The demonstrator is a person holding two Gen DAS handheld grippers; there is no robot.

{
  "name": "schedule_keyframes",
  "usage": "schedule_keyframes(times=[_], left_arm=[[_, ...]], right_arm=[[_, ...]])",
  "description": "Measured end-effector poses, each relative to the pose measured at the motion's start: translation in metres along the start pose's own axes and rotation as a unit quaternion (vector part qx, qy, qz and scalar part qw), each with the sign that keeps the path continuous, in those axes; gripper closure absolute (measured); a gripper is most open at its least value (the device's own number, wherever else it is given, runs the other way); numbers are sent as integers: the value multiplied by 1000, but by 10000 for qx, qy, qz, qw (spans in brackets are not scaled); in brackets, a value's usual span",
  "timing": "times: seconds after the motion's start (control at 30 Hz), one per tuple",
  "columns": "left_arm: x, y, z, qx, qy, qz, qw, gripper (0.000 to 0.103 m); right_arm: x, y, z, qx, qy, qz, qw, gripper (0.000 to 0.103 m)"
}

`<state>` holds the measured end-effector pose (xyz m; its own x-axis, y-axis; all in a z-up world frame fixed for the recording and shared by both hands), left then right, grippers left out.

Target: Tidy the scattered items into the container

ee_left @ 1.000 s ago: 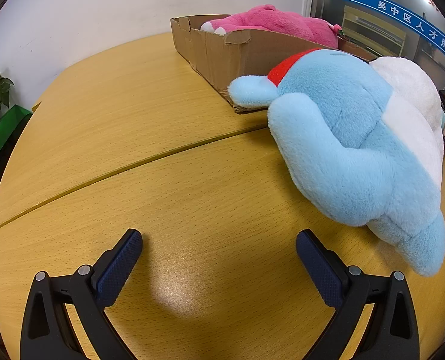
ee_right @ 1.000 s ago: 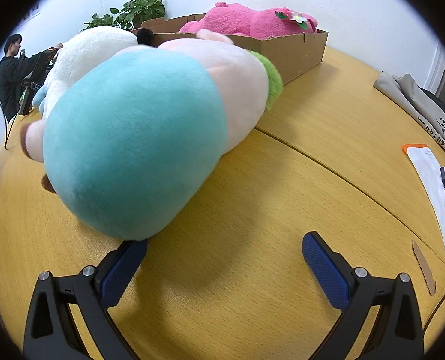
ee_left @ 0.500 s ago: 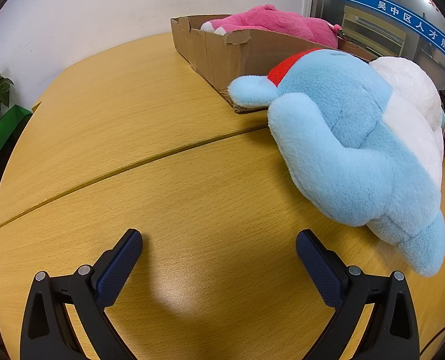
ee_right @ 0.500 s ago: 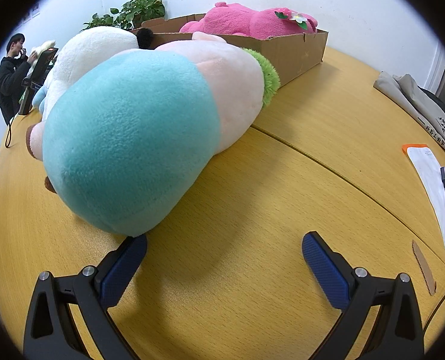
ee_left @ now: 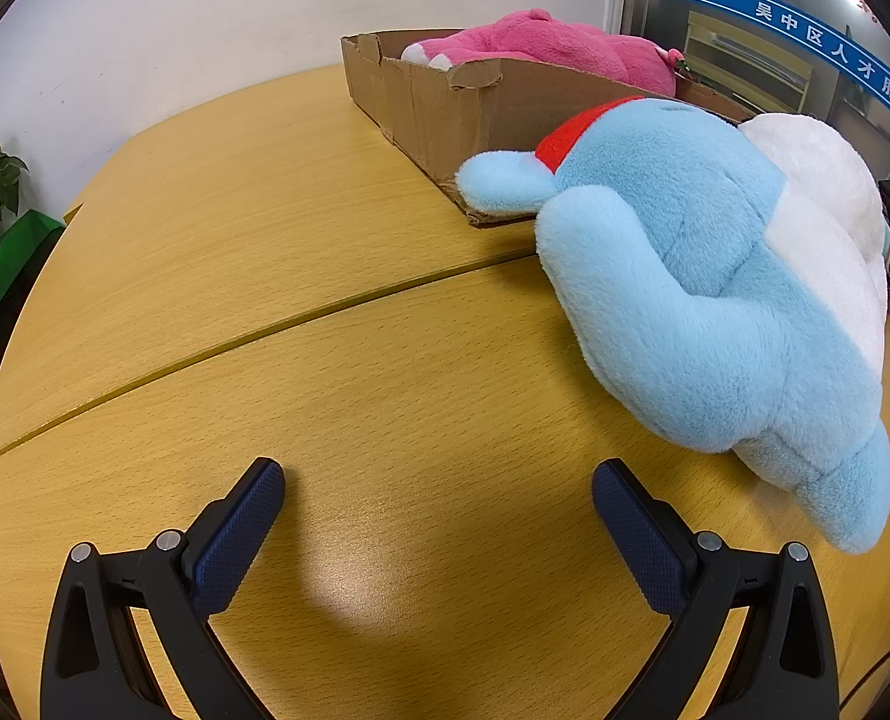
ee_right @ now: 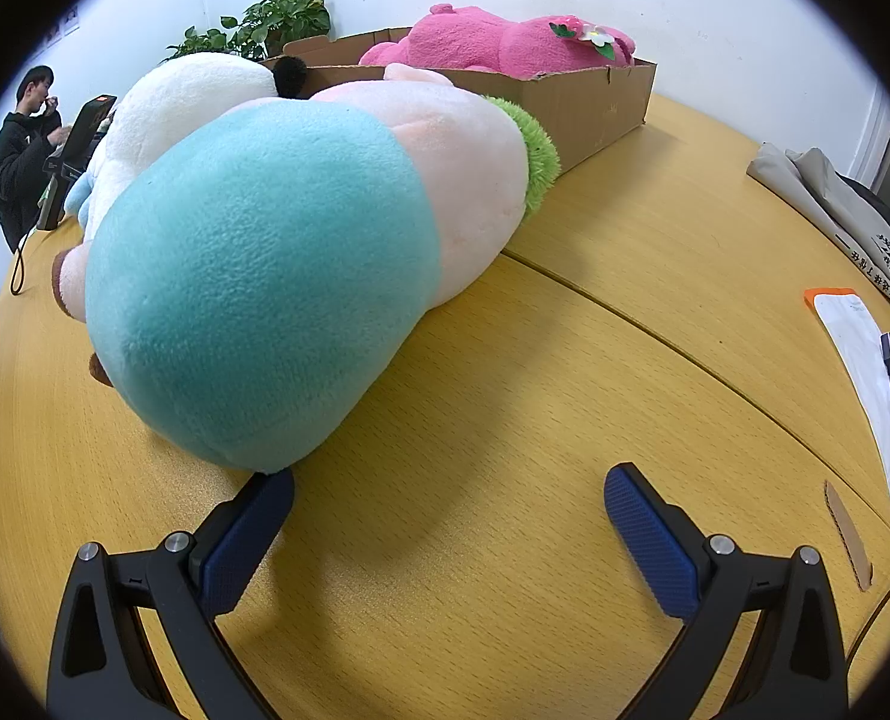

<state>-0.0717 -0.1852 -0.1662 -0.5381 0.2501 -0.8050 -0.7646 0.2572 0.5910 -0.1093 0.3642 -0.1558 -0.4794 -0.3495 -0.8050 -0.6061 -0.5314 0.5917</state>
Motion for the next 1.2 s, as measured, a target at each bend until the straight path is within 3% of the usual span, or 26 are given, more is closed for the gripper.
schedule_keyframes(times=[1.2], left_arm=[[0, 0, 0, -5, 1, -2, 10000, 0]], right_arm=[[-2, -1, -1, -6, 3, -7, 10000, 0]])
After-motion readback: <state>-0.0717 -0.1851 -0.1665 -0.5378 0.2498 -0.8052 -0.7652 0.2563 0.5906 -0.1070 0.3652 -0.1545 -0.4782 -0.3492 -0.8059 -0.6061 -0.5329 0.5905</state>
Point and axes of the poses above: each gripper's, at about its wrist camera, not at the fingertips, and x roughly the way its jaws point, z to its right, y to its top, the point moved 7 cm from there along x, roughly the way its jaws point, and after that the axes turned 3 degrees about -y, right-handed, at the moved point
